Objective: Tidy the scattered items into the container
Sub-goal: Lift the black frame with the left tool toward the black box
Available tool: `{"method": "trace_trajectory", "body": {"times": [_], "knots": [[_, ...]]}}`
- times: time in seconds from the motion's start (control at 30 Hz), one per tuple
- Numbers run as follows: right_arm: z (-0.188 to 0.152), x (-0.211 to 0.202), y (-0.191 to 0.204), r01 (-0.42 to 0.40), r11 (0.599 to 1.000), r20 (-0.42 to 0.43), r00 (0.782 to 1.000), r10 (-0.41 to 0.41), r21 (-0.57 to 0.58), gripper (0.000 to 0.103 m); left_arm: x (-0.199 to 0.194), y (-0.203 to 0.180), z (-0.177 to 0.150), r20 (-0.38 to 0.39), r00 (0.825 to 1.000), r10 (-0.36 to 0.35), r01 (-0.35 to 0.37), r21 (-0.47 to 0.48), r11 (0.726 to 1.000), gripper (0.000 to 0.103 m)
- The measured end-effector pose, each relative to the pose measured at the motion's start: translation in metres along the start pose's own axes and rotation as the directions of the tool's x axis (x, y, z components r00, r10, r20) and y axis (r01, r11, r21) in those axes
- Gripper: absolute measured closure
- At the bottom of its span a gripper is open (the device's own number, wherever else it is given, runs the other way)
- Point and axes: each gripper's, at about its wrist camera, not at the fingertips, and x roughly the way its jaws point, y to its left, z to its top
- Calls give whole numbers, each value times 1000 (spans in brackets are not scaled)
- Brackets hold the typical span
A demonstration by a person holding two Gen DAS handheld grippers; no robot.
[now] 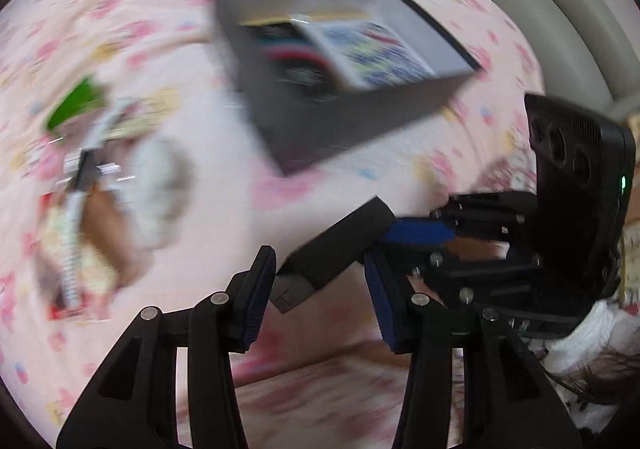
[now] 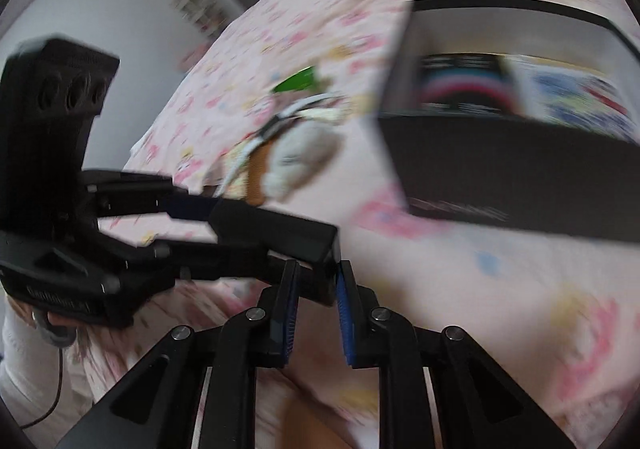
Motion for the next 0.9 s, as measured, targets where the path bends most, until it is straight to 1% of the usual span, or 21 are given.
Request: {"method": "trace_trajectory", "body": {"times": [0.03, 0.1, 0.2, 0.23, 0.3, 0.33, 0.37, 0.4, 0.43, 0.5, 0.57, 0.63, 0.7, 0.8, 0.83, 0.9], "knots": [[-6, -9, -11, -13, 1000, 6, 1000, 12, 24, 89, 12, -15, 3, -7, 999, -39, 39, 8, 999, 62], [-14, -24, -34, -13, 998, 11, 1000, 13, 67, 89, 31, -36, 11, -16, 999, -44, 45, 25, 999, 64], [-24, -34, -66, 64, 989, 23, 997, -68, 133, 89, 63, -57, 26, -31, 998, -56, 57, 26, 998, 64], [-27, -35, -76, 80, 984, 24, 996, -85, 157, 89, 73, -58, 31, -38, 997, -70, 70, 11, 997, 64], [-30, -32, -91, 68, 978, 26, 997, -74, 200, 89, 85, -55, 35, -42, 995, -91, 90, -32, 995, 64], [-31, -29, -97, 61, 973, 28, 997, -69, 222, 89, 86, -50, 34, -39, 992, -122, 120, -56, 991, 64], [-33, -28, -102, 64, 969, 27, 997, -72, 238, 89, 85, -44, 33, -32, 990, -135, 132, -78, 988, 64], [-33, -26, -103, 68, 969, 25, 997, -76, 239, 89, 82, -37, 30, -20, 991, -130, 128, -101, 987, 64], [-34, -25, -102, 67, 970, 23, 997, -74, 233, 89, 76, -28, 25, 4, 994, -110, 109, -131, 985, 64], [-35, -25, -102, 41, 978, 19, 999, -46, 207, 89, 68, -21, 14, 37, 996, -83, 88, -175, 981, 64], [-36, -23, -96, 5, 983, 14, 1000, -7, 183, 89, 56, -17, 5, 73, 997, -24, 38, -196, 980, 63], [-36, -17, -88, -13, 987, -3, 1000, 13, 159, 89, 52, -18, -1, 86, 996, 27, -8, -213, 977, 63], [-37, -10, -80, 9, 992, -37, 999, -5, 128, 89, 54, -20, -6, 81, 996, 47, -27, -231, 973, 63], [-45, -11, -72, 68, 994, -67, 996, -63, 88, 88, 55, -20, -12, 56, 998, 42, -28, -224, 974, 63], [-48, -12, -71, 73, 994, -78, 995, -66, 82, 88, 57, -19, -12, 44, 998, 43, -33, -218, 975, 63], [-55, -7, -68, 36, 997, -113, 993, -28, 72, 88, 61, -19, -13, 16, 999, 34, -30, -214, 976, 64]]}}
